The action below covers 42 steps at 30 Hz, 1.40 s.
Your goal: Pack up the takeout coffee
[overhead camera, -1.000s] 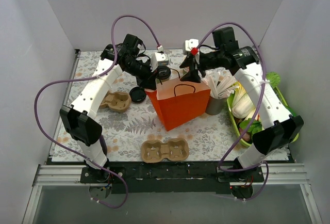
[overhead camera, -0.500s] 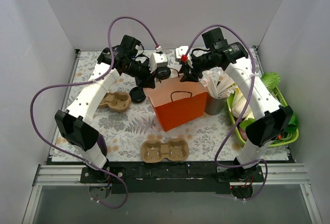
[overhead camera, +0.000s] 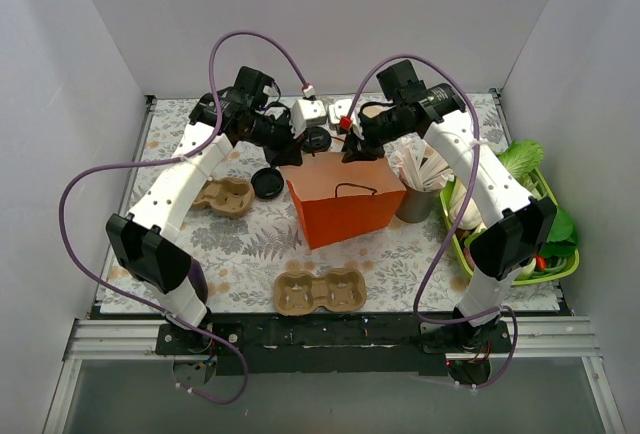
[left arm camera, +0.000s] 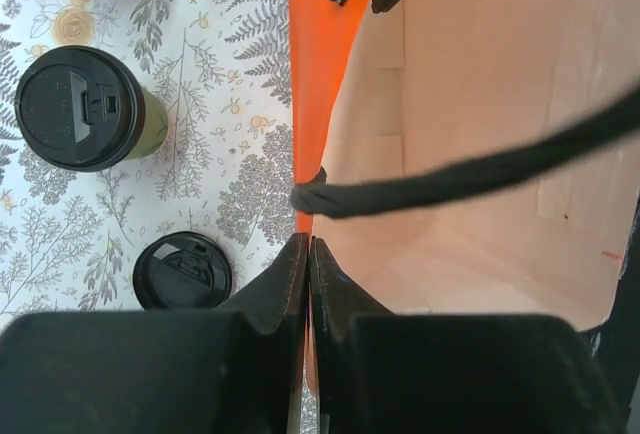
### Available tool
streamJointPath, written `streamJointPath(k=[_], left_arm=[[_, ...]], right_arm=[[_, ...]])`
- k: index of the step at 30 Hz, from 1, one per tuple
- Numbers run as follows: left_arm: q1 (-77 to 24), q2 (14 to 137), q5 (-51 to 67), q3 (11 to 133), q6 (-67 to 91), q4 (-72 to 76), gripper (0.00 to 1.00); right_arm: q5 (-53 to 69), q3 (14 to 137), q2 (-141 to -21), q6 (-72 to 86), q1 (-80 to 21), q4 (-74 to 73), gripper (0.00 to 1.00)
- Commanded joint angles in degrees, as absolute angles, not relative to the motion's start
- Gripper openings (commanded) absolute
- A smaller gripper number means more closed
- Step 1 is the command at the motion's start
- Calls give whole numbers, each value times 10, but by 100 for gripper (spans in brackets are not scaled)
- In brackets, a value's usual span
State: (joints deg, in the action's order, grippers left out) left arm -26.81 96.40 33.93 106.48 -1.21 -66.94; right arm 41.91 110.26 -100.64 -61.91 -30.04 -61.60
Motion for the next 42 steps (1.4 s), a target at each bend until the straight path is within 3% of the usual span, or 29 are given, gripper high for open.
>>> streamJointPath(k=[1, 7, 11, 12, 13, 14, 15, 20, 21, 26, 29, 33, 37, 42], left_arm=[[-272, 921, 315, 1055, -4, -634, 0], [-272, 892, 294, 1020, -4, -619, 0], [-272, 894, 289, 1020, 18, -614, 2], [-272, 894, 287, 1024, 32, -613, 9], [-272, 894, 283, 1029, 46, -612, 19], [-272, 893, 263, 1034, 60, -607, 49], [-272, 889, 251, 1041, 75, -604, 58], [-264, 778, 203, 988, 176, -579, 90], [-264, 752, 204, 970, 175, -578, 92], [-263, 590, 220, 790, 117, -564, 92], [-263, 567, 263, 739, 67, -601, 90], [-263, 578, 292, 719, 5, -630, 88], [-264, 615, 394, 712, -45, -668, 83], [-286, 641, 475, 606, -23, -597, 68]], right_arm=[[404, 1130, -1010, -638, -303, -648, 25], [383, 1102, -995, -640, -304, -635, 28], [389, 1100, -992, -620, -303, -614, 9], [390, 1101, -993, -615, -303, -610, 2], [393, 1100, -993, -600, -303, -595, 1], [395, 1093, -991, -591, -302, -587, 1], [395, 1086, -984, -580, -301, -577, 1], [388, 1021, -946, -503, -290, -504, 1], [383, 1004, -937, -497, -288, -498, 1], [352, 984, -925, -433, -266, -465, 1], [348, 982, -925, -401, -258, -453, 1], [353, 978, -919, -396, -258, -451, 1], [360, 973, -918, -390, -258, -440, 1], [353, 1003, -937, -367, -258, -430, 1]])
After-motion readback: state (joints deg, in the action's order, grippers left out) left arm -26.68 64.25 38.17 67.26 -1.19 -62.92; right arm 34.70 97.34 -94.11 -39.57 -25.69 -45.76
